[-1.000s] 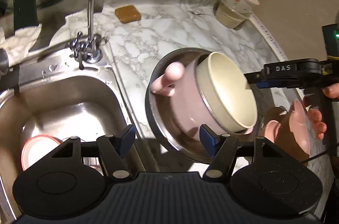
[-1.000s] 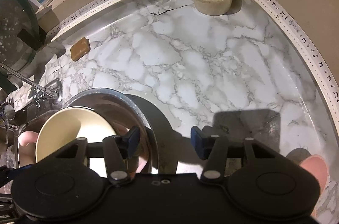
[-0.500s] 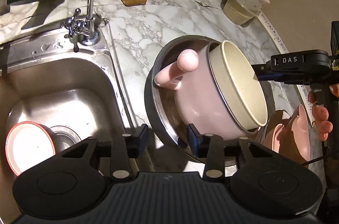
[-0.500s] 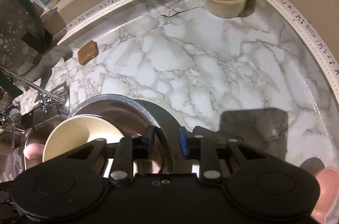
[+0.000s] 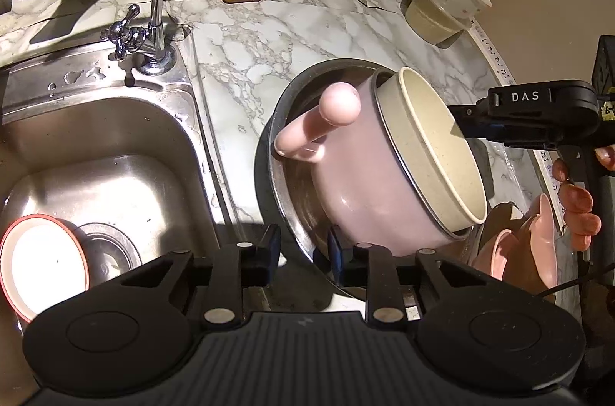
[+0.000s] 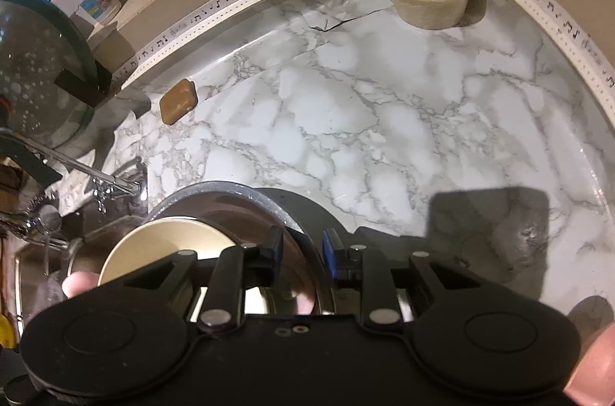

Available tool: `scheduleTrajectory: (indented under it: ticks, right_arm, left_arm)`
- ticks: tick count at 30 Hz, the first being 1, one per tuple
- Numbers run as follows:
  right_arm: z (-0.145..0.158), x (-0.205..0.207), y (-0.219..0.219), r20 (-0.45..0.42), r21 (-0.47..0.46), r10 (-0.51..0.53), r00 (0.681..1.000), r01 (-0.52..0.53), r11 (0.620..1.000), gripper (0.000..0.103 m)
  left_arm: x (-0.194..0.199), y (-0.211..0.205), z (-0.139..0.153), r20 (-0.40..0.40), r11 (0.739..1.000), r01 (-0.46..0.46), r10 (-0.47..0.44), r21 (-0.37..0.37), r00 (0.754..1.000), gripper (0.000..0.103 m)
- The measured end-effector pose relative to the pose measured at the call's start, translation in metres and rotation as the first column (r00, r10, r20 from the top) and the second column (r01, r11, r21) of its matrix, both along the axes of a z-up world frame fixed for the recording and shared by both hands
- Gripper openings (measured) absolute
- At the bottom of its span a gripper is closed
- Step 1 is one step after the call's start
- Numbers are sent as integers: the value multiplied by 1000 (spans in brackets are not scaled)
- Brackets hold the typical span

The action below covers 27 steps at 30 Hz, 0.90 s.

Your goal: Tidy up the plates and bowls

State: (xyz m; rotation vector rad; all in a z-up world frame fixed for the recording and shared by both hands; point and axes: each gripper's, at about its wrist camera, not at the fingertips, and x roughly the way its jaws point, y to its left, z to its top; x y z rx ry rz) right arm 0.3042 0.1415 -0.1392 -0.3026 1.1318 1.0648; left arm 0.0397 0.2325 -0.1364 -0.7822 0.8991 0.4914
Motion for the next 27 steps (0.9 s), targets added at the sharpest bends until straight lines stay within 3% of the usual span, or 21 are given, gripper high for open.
scheduleTrajectory:
  ticks: [8,15,20,27]
  right_arm:
    - [-2,3,-10,-22,25,-3,1000,4,1000,17]
    - [-3,-7,-24,31,32,69,997,-70,997,14]
    - [-11,-19,-28,74,-21,117,990,-116,993,11]
    - [-12,-23,-38,49,-7,72,996,-72,997,10]
  left_arm:
    - [2,1,0,3,1000,11,-11,18,1000,18]
    - [6,8,-1,-19,998,24,-23,53,1000,15]
    - [15,13,2,-59,991,68,-62,112,996,14]
    - [22,18,2,-87,986,97,-86,133,993,13]
